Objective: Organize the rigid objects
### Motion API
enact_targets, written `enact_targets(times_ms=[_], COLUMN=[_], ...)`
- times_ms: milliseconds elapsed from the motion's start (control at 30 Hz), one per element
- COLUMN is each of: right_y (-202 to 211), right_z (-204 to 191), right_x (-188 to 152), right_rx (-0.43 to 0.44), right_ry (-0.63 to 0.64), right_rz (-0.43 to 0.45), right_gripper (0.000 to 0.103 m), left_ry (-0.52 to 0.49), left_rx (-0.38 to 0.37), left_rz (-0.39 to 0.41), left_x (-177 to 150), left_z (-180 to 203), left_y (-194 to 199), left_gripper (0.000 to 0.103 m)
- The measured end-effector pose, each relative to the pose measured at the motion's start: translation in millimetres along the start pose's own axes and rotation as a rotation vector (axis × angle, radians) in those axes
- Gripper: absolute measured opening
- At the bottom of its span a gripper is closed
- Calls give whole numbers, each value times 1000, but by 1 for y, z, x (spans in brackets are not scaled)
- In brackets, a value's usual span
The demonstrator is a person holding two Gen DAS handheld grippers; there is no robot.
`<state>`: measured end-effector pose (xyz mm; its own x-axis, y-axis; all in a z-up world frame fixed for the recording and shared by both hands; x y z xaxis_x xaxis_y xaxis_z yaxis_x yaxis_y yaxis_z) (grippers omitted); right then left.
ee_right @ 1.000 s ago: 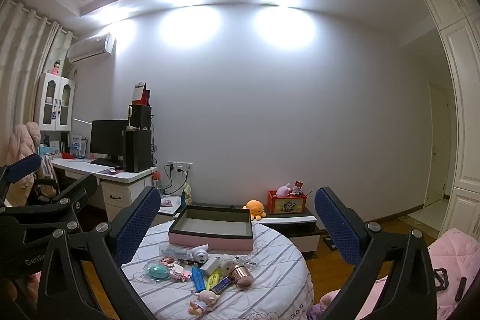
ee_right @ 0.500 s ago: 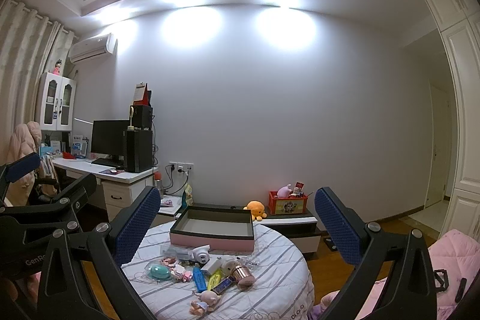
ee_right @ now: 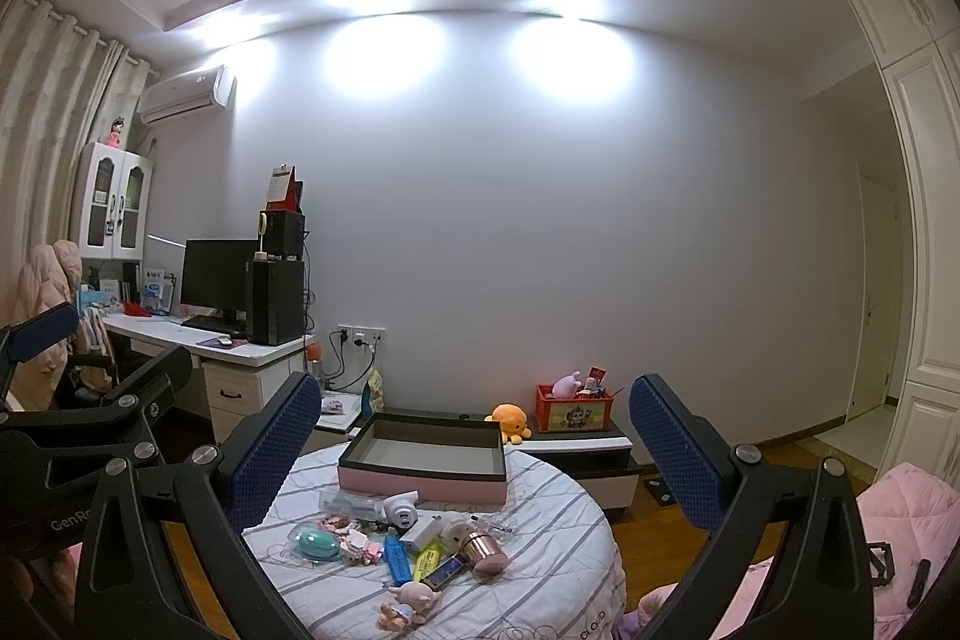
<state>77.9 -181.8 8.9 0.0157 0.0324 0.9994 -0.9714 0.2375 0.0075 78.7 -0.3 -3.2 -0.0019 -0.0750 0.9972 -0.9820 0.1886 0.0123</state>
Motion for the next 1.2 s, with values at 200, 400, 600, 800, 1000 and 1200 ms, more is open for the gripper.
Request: enact_targets(times_ms=[200,400,600,800,1000,1200], right_y=[0,0,1,1,1,1], right_z=[0,-1,-1,-1,-2,-2], right_x=[0,0,0,0,0,0], right_rx=[1,4,4,4,3,2], right_ry=[2,6,7,6,8,10], right_rz=[2,3,3,4,4,7], right_gripper=[103,103,103,103,103,103], left_ry=[2,3,3,3,3,1], left_rx=[1,2,4,4,6,9], left_rz=[2,3,4,5,5,8], left_x=[-1,-1,-1,-1,-2,-2], left_z=[-1,-1,-2,-2,-3,-4], left_y=[0,1,1,1,1,2], left_gripper=[103,103,103,103,103,103])
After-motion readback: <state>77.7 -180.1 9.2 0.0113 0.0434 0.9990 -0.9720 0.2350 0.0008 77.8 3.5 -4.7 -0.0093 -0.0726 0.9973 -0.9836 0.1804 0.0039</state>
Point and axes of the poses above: each gripper's, at about its wrist camera, not at the fingertips, and y roughly against the way its jaws point, z to its right, x to its top, the point moved 8 cm from there along -y, roughly the way its jaws point, and after that the axes turned 13 degrees about -x, right-handed, at the moved point
